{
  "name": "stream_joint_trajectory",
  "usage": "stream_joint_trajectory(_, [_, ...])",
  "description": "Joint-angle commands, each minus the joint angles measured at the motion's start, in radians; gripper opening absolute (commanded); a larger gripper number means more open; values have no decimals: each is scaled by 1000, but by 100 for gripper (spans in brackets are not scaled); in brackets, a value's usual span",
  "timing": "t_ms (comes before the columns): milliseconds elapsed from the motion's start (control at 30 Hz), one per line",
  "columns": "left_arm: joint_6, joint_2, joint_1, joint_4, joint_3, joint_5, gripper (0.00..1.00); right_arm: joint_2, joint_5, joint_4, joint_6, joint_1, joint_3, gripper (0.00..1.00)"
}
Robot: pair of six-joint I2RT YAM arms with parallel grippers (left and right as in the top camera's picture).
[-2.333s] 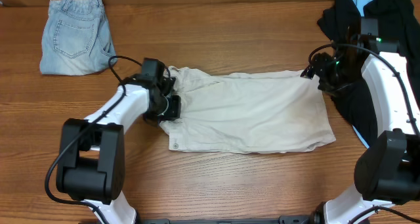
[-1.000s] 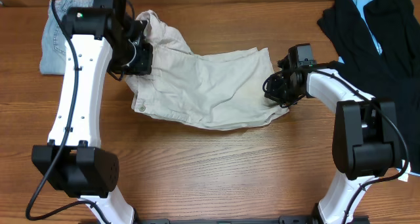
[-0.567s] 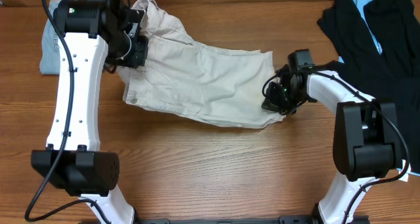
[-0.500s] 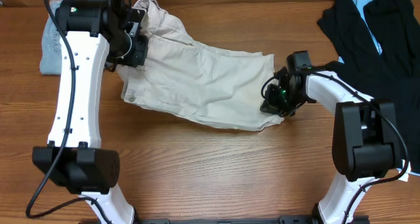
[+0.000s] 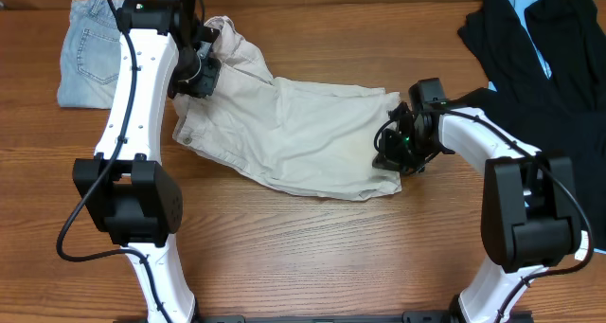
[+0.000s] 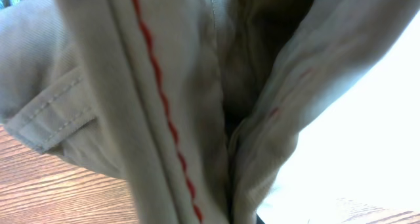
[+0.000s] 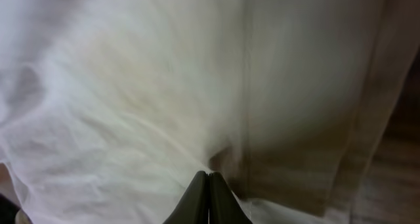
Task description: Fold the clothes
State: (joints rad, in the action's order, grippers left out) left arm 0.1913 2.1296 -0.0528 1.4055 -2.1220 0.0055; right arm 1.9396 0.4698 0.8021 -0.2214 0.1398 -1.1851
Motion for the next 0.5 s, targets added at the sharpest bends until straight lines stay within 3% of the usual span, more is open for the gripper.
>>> stream_joint_trajectory(0, [7, -18, 0, 5, -52, -16, 4, -30, -58, -43, 10, 3, 0, 4])
stream_joint_trajectory(233, [-12, -18, 0, 44, -108, -16, 4, -2, -201, -101, -19, 2, 0, 4])
stream_joint_trajectory(467, [-12, -18, -3, 93, -173, 23, 4, 51, -219, -160, -45, 2, 0, 4])
